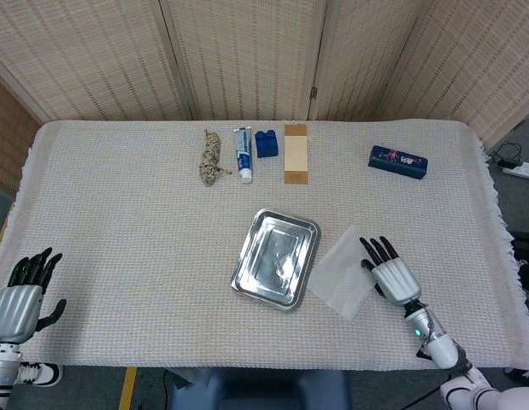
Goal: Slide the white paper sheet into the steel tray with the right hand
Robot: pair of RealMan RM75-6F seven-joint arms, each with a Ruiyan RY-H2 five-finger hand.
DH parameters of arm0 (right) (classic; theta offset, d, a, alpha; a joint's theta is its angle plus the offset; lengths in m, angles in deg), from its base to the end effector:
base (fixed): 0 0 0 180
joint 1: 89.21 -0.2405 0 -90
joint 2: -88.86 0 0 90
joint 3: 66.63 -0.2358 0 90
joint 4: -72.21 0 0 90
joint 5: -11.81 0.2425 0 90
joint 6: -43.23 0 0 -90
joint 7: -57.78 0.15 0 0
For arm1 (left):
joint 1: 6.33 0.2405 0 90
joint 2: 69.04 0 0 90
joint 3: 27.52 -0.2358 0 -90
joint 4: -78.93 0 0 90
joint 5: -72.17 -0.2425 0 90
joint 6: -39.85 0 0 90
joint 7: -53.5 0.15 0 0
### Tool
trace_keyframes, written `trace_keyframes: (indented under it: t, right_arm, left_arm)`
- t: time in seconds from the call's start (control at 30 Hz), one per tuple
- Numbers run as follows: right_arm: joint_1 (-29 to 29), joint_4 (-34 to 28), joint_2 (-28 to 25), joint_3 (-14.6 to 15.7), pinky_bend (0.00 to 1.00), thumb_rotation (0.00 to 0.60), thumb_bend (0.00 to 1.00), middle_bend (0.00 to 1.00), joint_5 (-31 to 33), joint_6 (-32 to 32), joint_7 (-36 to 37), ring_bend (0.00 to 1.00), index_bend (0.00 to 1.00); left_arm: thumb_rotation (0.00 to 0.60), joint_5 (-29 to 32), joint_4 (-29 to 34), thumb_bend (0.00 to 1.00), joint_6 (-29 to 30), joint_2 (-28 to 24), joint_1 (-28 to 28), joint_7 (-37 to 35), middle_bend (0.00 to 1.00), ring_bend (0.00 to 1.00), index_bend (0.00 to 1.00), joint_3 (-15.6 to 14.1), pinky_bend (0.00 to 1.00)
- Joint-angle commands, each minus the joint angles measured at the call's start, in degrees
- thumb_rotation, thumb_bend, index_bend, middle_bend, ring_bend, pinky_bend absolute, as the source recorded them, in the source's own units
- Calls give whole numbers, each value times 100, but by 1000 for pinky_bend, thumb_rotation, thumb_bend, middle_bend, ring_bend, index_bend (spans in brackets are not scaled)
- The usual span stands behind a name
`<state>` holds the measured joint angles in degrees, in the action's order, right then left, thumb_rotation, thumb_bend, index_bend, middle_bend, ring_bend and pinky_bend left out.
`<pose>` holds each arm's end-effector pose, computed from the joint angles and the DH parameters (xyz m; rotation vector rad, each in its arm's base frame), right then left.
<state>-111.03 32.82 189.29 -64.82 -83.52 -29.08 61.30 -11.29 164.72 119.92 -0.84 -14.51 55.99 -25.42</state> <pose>-0.3271 -0.2776 -0.0352 1.8709 -0.6216 0.7665 -0.3239 0.2046 0.0994 -1.4539 -0.8925 -0.8009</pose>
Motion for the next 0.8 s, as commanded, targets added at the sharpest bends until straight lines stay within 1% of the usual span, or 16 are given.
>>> trace_keyframes:
  t: [0.03,0.13,0.23,0.47,0.8]
  right_arm:
    - [29,125,74,15,0,600,458,31,-25,-145,74,0,591]
    - [44,199,103,19,0,600,458,70,-17,-218,109,0,651]
    - [57,242,115,24,0,600,457,103,-5,-269,132,0,692]
    - [99,166,60,-55,0,600,458,139,32,-604,258,0,722]
    - [-24,-457,-143,-423,0,600,458,158,-1,-1503,447,10,742]
  left_arm:
    - [600,1,-3,436,-11,0,-3,5,0,0,7,-4,0]
    - [600,16,-2,436,-27,1,-6,13,0,0,1,-5,0]
    - [600,16,5,436,-29,0,-6,25,0,0,0,-8,0]
    - [600,-21,11,437,-10,-10,-4,-4,0,0,0,-20,0]
    - [600,-107,73,436,68,-39,19,-36,0,0,0,-45,0]
